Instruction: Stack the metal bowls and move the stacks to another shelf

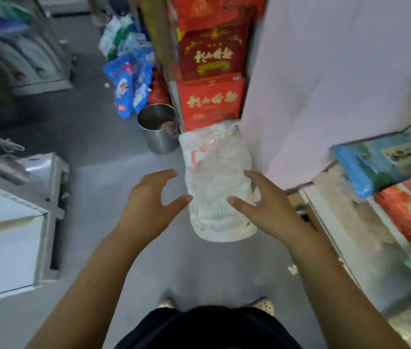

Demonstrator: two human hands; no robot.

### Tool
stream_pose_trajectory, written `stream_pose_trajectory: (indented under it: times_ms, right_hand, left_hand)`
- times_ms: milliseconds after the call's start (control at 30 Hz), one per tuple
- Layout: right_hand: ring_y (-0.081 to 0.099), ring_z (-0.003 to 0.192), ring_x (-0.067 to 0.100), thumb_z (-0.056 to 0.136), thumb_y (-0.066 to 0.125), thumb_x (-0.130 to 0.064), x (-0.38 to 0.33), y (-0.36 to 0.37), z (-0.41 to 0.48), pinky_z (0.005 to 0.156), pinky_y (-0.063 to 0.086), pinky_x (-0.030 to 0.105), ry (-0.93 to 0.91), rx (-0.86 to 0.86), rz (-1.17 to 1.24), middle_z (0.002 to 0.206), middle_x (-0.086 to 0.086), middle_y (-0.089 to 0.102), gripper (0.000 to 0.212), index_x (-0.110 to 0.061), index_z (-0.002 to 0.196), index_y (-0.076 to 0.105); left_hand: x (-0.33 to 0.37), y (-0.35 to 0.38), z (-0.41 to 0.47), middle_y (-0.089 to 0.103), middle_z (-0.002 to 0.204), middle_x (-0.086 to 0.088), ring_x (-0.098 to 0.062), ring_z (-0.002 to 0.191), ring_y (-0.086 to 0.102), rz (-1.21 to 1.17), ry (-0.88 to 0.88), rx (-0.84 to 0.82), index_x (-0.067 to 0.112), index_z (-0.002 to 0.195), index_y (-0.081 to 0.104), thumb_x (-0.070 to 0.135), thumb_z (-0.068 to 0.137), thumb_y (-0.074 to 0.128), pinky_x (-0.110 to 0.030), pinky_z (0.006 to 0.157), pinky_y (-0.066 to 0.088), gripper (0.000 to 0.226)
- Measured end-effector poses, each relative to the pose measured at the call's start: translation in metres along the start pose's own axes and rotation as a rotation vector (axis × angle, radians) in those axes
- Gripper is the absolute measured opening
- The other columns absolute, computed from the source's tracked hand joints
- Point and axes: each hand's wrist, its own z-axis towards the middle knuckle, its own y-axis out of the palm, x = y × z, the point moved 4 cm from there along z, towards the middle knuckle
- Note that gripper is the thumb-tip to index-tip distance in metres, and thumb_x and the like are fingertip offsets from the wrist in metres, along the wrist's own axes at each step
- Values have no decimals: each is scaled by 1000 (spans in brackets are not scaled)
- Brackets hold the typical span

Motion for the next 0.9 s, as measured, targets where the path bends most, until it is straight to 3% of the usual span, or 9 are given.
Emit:
stream_pose_trajectory:
  times_ms: [67, 333, 400, 500, 667, 767, 900]
  right_hand:
    - [35, 147, 9, 92, 71, -51, -51, 51, 12, 114, 28, 23, -88, -77, -45, 161, -14, 38, 75, -30, 156, 37]
    - [41, 142, 9, 91, 74, -46, -216, 228, 14, 106, 28, 18, -409, -355, -118, 155, -10, 45, 70, -26, 151, 45]
    - [43, 140, 9, 90, 75, -45, -246, 266, 5, 104, 28, 16, -481, -434, -143, 153, -9, 49, 68, -25, 149, 48]
    - [43, 142, 10, 90, 75, -44, -286, 320, -8, 106, 27, 15, -581, -560, -176, 154, -6, 49, 69, -22, 150, 49]
    - [41, 138, 3, 92, 75, -40, -352, 404, -35, 95, 22, 5, -745, -785, -196, 152, -7, 49, 65, -24, 150, 48]
    - [37, 128, -6, 92, 74, -41, -394, 446, -46, 102, 27, 12, -840, -898, -173, 148, -11, 50, 63, -26, 148, 49]
    - [40, 141, 2, 93, 73, -43, -451, 495, -50, 107, 29, 15, -953, -1006, -151, 152, -12, 49, 62, -26, 148, 49]
  left_hand:
    - [-46, -49, -17, 54, 149, 4, -15, 138, 48, -4, -64, 118, 25, 144, 54, 48, 87, 74, -24, 110, 31, 65]
    - [-198, -189, -132, 59, 144, 3, -18, 131, 53, 14, -396, 460, 25, 141, 57, 49, 88, 74, -23, 100, 33, 61]
    - [-226, -207, -169, 58, 144, 4, -18, 134, 51, -3, -489, 531, 25, 141, 57, 48, 88, 73, -26, 104, 34, 60]
    - [-256, -226, -220, 56, 146, 6, -16, 138, 48, -25, -609, 633, 25, 143, 57, 47, 89, 73, -28, 110, 33, 60]
    - [-294, -262, -282, 58, 144, 3, -16, 137, 49, 24, -790, 775, 21, 142, 57, 44, 90, 74, -20, 105, 30, 60]
    - [-311, -291, -301, 57, 145, 3, -16, 135, 50, 50, -879, 860, 22, 143, 55, 45, 91, 72, -20, 102, 31, 60]
    - [-335, -328, -306, 58, 143, 6, -15, 135, 49, 84, -957, 989, 22, 141, 57, 44, 91, 72, -18, 102, 29, 57]
